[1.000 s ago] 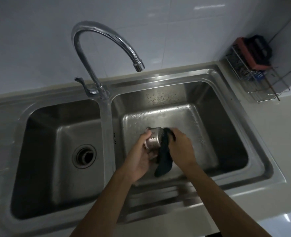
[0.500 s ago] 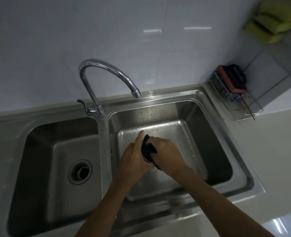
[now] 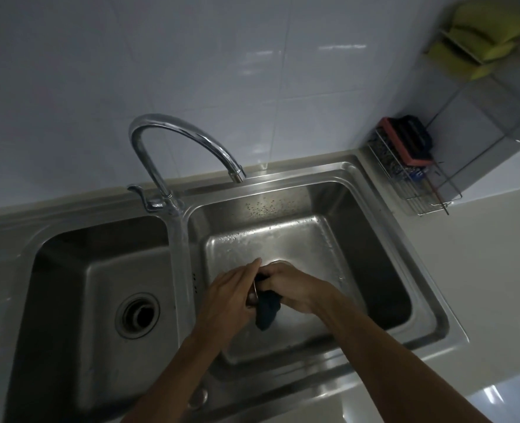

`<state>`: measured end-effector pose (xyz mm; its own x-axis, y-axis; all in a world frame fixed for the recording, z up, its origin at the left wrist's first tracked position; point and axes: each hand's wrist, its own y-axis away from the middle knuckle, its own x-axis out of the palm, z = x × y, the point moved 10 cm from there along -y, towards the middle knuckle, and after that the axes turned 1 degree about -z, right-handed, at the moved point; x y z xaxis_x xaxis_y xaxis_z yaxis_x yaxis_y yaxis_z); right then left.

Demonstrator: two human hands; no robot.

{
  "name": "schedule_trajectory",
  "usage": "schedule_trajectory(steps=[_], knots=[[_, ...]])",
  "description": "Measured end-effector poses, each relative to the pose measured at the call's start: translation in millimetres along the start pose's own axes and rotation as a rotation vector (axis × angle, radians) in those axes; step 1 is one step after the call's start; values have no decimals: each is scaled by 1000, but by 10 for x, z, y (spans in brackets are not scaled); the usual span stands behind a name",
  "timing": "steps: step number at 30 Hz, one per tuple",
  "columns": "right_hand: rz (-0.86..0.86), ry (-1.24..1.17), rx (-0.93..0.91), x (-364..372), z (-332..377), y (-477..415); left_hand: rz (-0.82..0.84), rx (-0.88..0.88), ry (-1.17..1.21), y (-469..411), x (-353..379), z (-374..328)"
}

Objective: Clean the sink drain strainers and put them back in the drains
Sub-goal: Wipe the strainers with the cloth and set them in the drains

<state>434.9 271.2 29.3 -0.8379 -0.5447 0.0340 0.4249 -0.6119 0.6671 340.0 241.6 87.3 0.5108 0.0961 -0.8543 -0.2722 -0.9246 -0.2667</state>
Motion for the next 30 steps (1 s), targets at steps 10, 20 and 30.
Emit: schedule_trajectory(steps=[10,20,30], knots=[[10,-453,63,-324,-342,45,109,-239,297,-30,382,346],[-91,-509,10,-855,-278,341,11,-713,578,267,564,436],[-476,-539,-184,-2987,-474,1452,-139,-851,504,201,635,108]])
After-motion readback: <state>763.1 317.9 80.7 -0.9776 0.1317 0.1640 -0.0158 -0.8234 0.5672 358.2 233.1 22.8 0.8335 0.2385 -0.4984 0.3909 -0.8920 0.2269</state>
